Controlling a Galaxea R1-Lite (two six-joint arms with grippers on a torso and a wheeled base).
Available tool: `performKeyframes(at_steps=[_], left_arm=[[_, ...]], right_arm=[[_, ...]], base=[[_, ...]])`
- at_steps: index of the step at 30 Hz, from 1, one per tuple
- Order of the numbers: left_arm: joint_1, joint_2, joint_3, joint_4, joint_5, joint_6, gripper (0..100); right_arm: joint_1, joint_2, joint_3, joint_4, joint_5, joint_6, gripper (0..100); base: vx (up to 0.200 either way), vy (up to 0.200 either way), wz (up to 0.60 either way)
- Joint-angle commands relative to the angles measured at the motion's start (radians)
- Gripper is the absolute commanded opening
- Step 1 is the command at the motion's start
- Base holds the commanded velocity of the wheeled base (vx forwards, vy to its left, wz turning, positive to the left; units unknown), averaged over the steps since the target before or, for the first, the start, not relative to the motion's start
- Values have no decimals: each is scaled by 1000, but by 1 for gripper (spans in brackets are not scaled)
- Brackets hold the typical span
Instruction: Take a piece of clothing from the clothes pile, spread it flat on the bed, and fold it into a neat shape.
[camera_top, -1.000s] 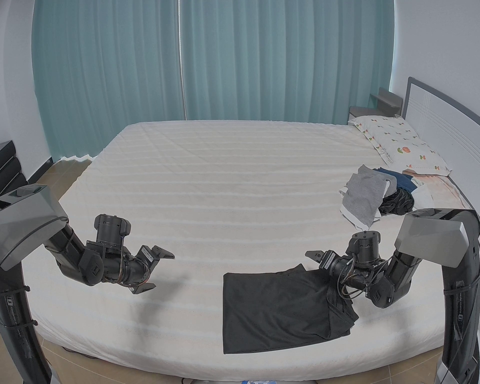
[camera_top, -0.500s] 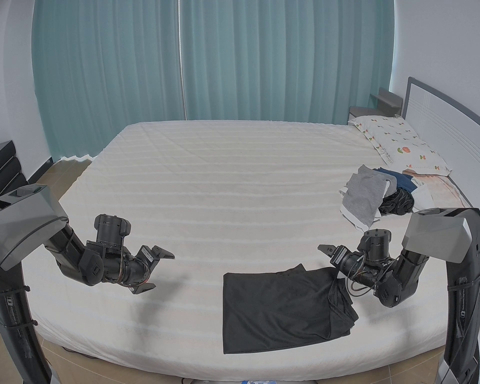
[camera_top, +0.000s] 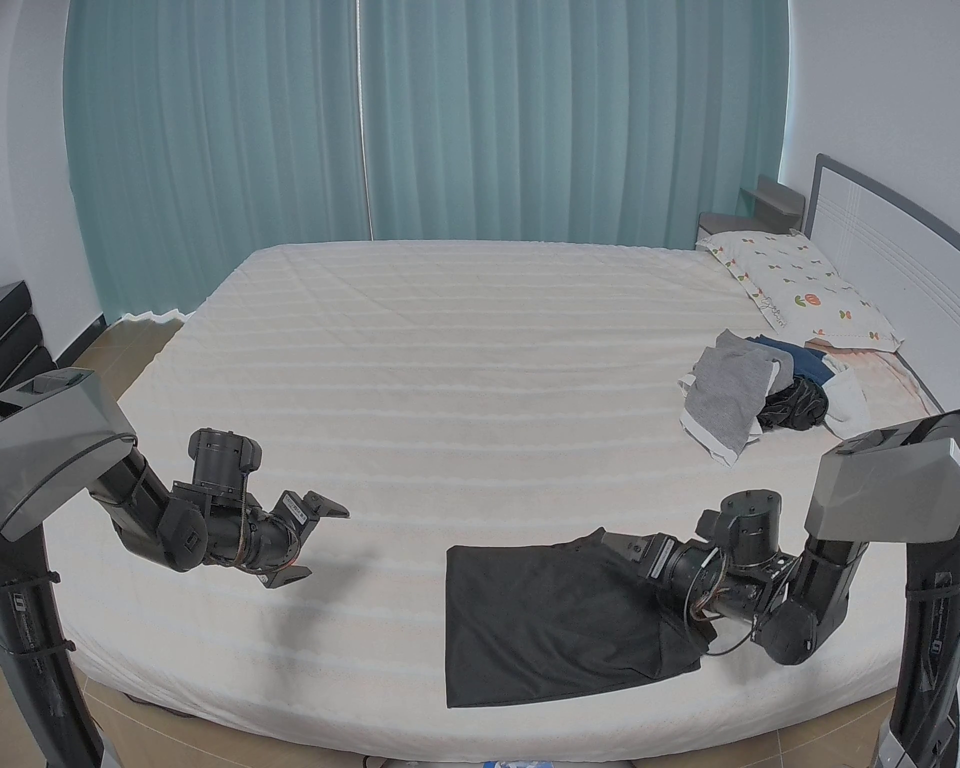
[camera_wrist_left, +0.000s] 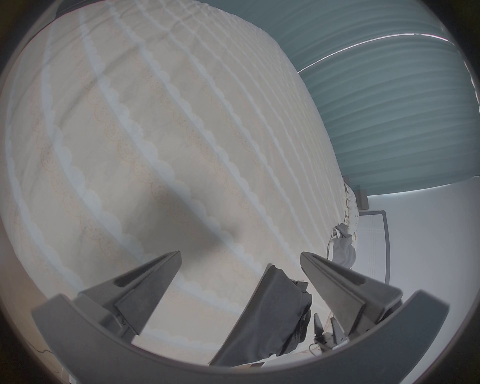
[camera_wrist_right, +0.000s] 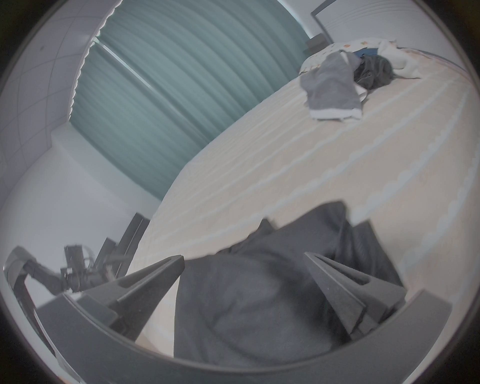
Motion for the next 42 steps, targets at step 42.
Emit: performKeyframes(at_steps=[42], left_arm=[[3,1,-3,1,-1,-4,100]], right_arm=[[-223,-245,171,527,125,-501,100]], base=[[0,0,0]])
